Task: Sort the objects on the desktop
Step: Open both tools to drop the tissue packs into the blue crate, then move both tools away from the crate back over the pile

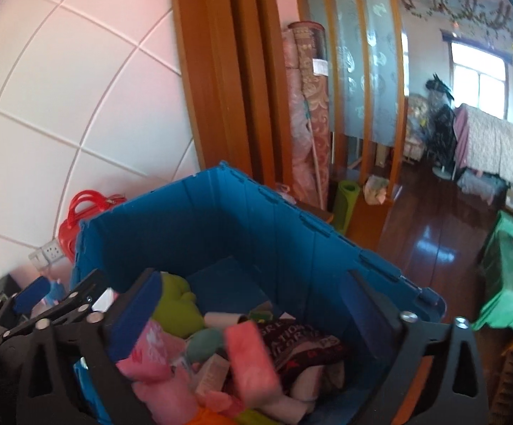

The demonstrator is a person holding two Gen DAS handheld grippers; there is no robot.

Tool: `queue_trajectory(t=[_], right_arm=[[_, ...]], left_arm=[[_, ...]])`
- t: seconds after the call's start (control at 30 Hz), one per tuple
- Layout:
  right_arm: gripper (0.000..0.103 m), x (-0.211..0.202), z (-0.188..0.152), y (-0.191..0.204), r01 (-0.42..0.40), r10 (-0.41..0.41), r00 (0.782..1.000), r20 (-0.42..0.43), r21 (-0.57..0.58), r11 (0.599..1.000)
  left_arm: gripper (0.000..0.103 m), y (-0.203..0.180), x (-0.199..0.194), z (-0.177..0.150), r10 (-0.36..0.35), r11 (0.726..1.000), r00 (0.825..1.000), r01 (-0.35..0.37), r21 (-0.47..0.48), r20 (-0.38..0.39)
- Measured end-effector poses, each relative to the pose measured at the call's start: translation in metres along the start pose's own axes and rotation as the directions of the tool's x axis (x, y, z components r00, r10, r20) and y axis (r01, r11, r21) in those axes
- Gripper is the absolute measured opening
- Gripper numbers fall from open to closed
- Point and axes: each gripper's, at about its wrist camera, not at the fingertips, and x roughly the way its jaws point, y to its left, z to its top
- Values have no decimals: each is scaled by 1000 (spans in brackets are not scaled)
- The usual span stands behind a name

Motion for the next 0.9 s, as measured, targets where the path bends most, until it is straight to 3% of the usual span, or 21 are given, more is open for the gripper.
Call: queue_trajectory(t=[0.43,0.9], right_arm=[[103,11,-3,18,15,-14,1000,11,-63,998],[103,3,-17,111,-56,62,998,26,-187,981]], left_arm=[[103,25,6,-4,23,999,1000,-23,-26,-2],[103,119,-15,-15,112,988,994,-109,-112,20]])
